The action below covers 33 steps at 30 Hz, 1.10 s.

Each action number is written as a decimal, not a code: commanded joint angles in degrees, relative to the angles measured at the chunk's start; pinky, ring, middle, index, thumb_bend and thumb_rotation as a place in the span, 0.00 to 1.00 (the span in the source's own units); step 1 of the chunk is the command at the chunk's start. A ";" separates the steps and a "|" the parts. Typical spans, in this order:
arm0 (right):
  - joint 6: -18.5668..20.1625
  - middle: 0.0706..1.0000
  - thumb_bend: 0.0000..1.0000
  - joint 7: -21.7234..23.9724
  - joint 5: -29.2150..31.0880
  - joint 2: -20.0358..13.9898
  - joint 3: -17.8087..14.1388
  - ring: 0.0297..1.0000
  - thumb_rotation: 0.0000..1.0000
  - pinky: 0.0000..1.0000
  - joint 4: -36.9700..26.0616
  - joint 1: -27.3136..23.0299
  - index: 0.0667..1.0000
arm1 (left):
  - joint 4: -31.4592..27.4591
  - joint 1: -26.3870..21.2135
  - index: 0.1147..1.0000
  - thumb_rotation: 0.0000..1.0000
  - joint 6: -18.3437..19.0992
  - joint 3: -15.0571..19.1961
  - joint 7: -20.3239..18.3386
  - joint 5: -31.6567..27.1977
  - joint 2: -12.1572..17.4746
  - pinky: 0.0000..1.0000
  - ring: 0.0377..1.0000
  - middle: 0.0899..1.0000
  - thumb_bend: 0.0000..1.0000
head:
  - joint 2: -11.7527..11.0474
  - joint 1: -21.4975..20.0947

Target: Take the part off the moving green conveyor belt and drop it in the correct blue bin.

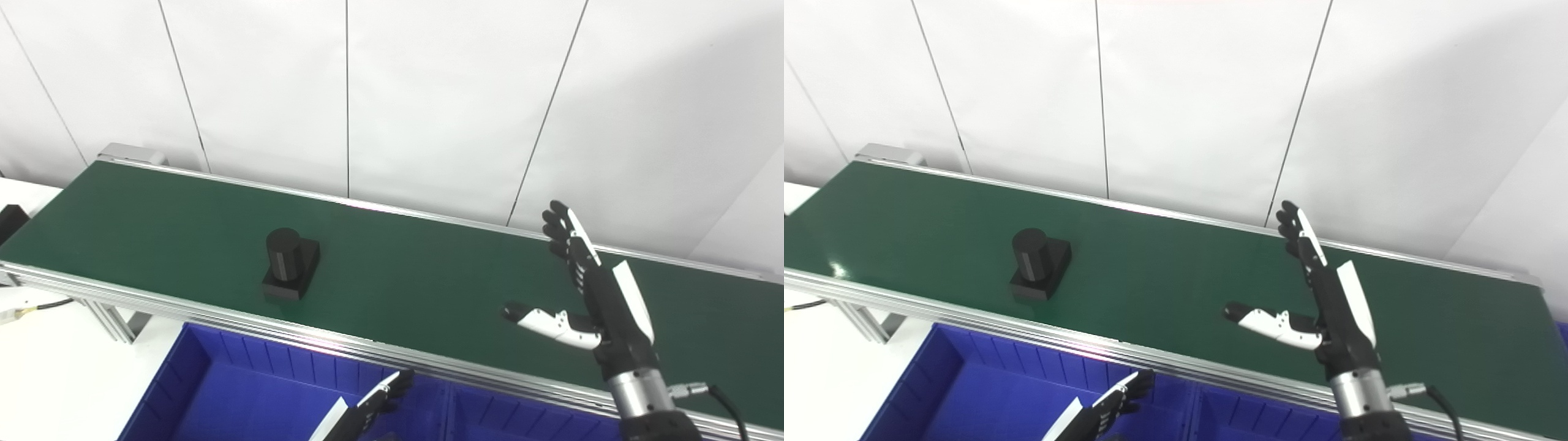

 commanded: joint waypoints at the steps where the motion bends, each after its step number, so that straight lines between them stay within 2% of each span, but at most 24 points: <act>1: 0.29 0.94 0.88 0.08 -0.02 0.07 -0.22 0.93 0.45 0.89 -0.13 -2.08 0.98 | -0.17 -0.66 0.93 0.97 -1.46 0.27 0.86 -0.07 -0.74 0.90 0.94 0.95 0.79 | -0.11 -0.29; 6: -0.87 0.92 0.89 -1.27 -0.44 1.14 -0.29 0.91 0.46 0.89 2.42 -2.73 0.97 | 0.82 -1.35 0.93 0.98 -1.84 0.42 1.11 -0.13 -0.86 0.90 0.94 0.95 0.78 | -0.17 -1.46; 10: -1.84 0.90 0.90 -1.84 -0.52 2.08 0.09 0.91 0.48 0.91 4.36 -3.41 0.96 | 1.08 -1.72 0.94 0.98 -1.74 0.21 0.50 -0.77 -0.63 0.91 0.95 0.96 0.76 | -0.20 -4.27; 15: -2.99 0.91 0.92 -2.73 -2.78 3.02 1.78 0.92 0.49 0.93 8.11 -5.19 0.96 | 2.59 -2.16 0.94 0.98 -3.89 0.58 0.88 -1.27 -0.32 0.91 0.95 0.96 0.74 | -0.95 -9.03; 23: -1.90 0.93 0.94 -4.55 -4.78 5.77 3.32 0.92 0.50 0.88 13.24 -7.90 0.97 | 3.32 -3.15 0.96 0.99 -4.95 1.38 -0.13 -2.35 0.65 0.90 0.94 0.95 0.77 | -0.28 -12.07; 28: -1.26 0.94 0.95 -5.51 -6.33 7.51 4.48 0.93 0.51 0.87 15.45 -8.81 0.97 | 3.53 -3.51 0.95 1.00 -5.17 1.93 -0.97 -3.48 1.13 0.91 0.94 0.95 0.73 | 0.10 -12.64; 33: -0.64 0.93 0.95 -5.44 -6.84 8.60 5.08 0.89 0.52 0.78 17.86 -10.06 0.97 | 3.56 -3.68 0.95 1.00 -5.93 2.35 -0.85 -2.83 1.51 0.90 0.93 0.93 0.73 | 0.50 -12.89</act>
